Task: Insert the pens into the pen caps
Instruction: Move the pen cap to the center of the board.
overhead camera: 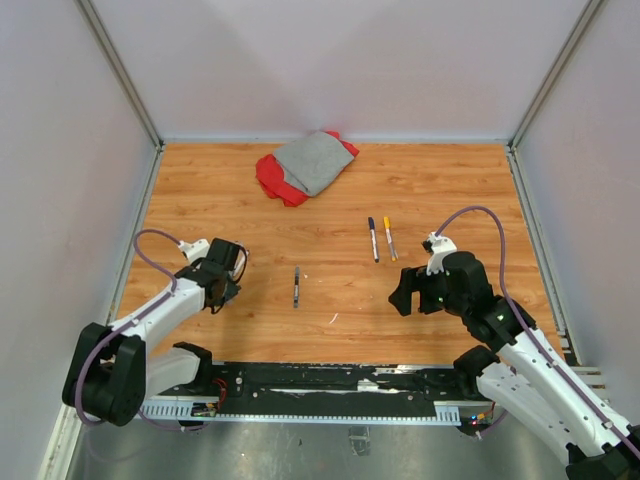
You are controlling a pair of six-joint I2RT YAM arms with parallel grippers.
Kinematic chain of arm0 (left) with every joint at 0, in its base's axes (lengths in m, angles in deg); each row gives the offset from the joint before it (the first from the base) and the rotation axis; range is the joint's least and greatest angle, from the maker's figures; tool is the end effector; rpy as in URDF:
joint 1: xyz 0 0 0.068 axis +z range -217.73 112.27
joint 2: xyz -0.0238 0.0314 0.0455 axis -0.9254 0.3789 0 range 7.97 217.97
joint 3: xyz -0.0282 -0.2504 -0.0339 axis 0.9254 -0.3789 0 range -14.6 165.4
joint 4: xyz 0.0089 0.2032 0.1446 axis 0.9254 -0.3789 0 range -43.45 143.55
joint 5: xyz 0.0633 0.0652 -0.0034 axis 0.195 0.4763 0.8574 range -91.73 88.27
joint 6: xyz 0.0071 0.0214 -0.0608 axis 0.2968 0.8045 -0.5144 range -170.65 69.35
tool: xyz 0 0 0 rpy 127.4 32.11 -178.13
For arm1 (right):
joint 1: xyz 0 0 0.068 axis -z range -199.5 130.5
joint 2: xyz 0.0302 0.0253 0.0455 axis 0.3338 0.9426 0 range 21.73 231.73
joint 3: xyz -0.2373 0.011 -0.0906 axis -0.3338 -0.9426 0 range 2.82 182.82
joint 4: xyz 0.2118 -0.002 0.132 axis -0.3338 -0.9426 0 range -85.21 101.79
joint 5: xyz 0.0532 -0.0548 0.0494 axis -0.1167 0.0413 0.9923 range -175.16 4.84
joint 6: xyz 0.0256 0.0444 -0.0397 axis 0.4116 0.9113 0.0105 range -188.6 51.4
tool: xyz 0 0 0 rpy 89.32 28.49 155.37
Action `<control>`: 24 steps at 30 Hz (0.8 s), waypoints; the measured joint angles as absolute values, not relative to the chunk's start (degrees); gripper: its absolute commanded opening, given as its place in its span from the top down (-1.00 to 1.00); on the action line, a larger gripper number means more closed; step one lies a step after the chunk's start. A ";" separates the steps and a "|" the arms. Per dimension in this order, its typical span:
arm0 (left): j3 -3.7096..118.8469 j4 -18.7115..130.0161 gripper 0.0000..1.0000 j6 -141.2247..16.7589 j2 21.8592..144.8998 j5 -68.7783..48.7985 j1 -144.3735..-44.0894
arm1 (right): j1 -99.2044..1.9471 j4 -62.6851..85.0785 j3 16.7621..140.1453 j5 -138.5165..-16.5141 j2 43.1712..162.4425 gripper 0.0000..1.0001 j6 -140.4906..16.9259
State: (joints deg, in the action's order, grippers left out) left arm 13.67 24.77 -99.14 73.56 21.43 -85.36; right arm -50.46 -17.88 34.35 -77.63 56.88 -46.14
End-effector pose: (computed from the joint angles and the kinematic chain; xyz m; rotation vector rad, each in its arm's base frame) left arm 0.1860 -0.0382 0.1331 -0.7923 2.4510 0.1447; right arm 0.1332 0.0876 0.2314 -0.2436 2.2124 0.6701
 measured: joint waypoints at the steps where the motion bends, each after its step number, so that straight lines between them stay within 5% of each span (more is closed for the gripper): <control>1: 13.28 24.88 0.69 -99.14 72.86 20.97 -85.32 | -50.46 -17.83 34.35 -77.63 56.88 -0.73 -46.14; 10: 12.58 25.54 0.73 -100.13 71.24 16.84 -90.54 | -50.46 -17.59 34.35 -77.63 56.88 -0.73 -46.10; 24: 23.90 34.50 0.63 -98.84 88.16 12.51 -106.78 | -50.46 -17.18 33.91 -77.63 56.88 -0.73 -45.85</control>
State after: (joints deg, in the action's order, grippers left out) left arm 23.90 34.50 -98.84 88.16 12.51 -106.78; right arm -50.46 -17.18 33.91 -77.63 56.88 -45.85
